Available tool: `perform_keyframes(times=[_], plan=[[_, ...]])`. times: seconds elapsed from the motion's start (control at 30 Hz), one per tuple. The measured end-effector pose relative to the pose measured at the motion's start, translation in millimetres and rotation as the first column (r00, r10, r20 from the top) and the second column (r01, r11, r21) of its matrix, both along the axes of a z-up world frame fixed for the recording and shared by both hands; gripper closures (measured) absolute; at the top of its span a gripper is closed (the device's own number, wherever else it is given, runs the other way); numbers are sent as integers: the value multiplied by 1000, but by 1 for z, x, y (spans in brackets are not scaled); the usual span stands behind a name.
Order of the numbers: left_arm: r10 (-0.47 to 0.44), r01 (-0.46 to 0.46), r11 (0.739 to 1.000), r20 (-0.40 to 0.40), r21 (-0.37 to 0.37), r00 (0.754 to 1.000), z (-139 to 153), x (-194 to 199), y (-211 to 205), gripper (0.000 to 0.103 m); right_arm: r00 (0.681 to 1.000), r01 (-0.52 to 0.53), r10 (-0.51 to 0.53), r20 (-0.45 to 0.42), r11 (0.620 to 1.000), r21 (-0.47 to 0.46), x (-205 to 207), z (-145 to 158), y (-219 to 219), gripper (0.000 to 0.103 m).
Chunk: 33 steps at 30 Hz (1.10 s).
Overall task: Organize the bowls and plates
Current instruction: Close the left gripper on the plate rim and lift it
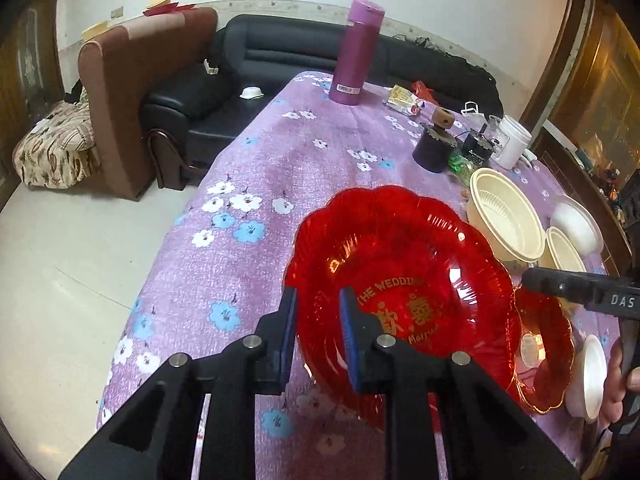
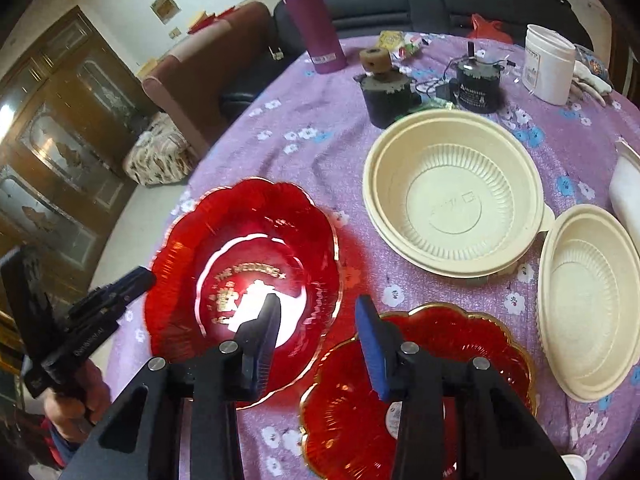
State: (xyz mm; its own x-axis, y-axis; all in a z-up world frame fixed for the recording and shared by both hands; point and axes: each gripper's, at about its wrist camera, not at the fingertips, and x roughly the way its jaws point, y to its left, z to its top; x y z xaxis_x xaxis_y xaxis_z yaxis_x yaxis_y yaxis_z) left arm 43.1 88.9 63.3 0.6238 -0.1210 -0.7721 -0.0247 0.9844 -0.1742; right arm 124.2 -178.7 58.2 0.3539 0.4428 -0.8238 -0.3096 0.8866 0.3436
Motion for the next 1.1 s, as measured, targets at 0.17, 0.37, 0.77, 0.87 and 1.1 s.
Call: perform_keyframes(times=[0.17,0.37,0.77,0.87,1.1], plan=[[-10,9,1000,-22,-11,1000,-7,10,0,90,1000,15,-16,-27,1000,-26,8,-13,3,67],[-21,20,998,-22,-66,1000,-14,17,5,101,999,13,-15,-40,999,-48,12,-25,6,75],[-101,101,993,3,-56,995,-5,9,-20,103,1000,-7,7,-21,999,-38,-3,-26,21,87],[-79,79,996,3,-51,997,-5,6,-17,103,1000,-5,4,-14,998,-56,-9,-21,24,87],[2,-3,988,-9,-154,1000,-2,13,24,68,999,10,-12,-32,998,-55,-6,-30,20,87]])
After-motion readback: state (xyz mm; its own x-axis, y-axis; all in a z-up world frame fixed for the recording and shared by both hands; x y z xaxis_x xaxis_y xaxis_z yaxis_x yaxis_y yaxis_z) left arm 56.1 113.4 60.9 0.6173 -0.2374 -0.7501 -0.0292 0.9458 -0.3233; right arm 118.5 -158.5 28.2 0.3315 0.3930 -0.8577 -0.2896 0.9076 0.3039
